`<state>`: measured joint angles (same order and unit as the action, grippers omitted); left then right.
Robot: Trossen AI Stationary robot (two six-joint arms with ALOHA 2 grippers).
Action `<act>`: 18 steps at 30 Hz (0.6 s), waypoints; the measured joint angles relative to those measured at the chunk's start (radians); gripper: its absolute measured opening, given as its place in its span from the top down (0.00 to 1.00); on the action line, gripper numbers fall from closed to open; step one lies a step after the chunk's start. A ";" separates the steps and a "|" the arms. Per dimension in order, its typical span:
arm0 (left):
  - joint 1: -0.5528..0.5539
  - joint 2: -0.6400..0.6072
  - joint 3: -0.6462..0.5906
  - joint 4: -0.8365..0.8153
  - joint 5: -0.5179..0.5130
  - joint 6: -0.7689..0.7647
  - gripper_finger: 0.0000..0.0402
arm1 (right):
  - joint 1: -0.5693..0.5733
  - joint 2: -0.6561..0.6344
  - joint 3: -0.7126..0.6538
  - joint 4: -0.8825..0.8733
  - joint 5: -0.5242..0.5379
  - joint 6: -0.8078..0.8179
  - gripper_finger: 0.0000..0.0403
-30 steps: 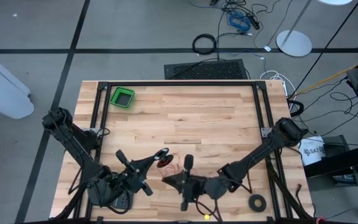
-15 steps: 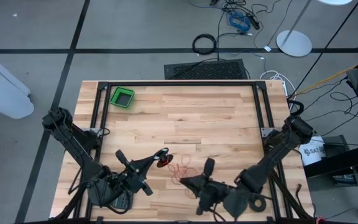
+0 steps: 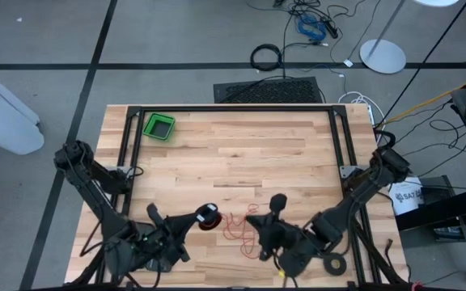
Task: Coil cords
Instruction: Uncoil the red wire from the spool
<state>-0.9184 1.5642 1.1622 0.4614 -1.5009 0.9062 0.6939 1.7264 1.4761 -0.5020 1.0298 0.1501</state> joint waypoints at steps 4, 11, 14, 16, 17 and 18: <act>-0.014 0.000 0.000 -0.026 0.038 0.098 0.99 | -0.043 0.007 -0.026 0.010 -0.004 0.023 1.00; -0.021 0.002 0.000 -0.054 0.063 0.147 0.99 | -0.127 0.035 -0.080 0.043 -0.016 0.038 1.00; -0.016 0.002 0.000 -0.053 0.091 0.147 0.99 | -0.161 0.036 -0.108 0.117 -0.065 0.022 1.00; -0.012 0.002 0.000 -0.051 0.108 0.147 0.99 | -0.176 0.036 -0.128 0.202 -0.116 -0.022 1.00; -0.008 0.002 0.000 -0.051 0.110 0.147 0.99 | -0.182 0.036 -0.139 0.246 -0.145 -0.049 1.00; -0.003 0.002 0.000 -0.051 0.111 0.147 0.99 | -0.186 0.036 -0.149 0.293 -0.176 -0.078 1.00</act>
<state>-0.9214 1.5661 1.1622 0.4099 -1.3900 1.0528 0.5074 1.7622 1.3271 -0.2094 0.8533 0.0726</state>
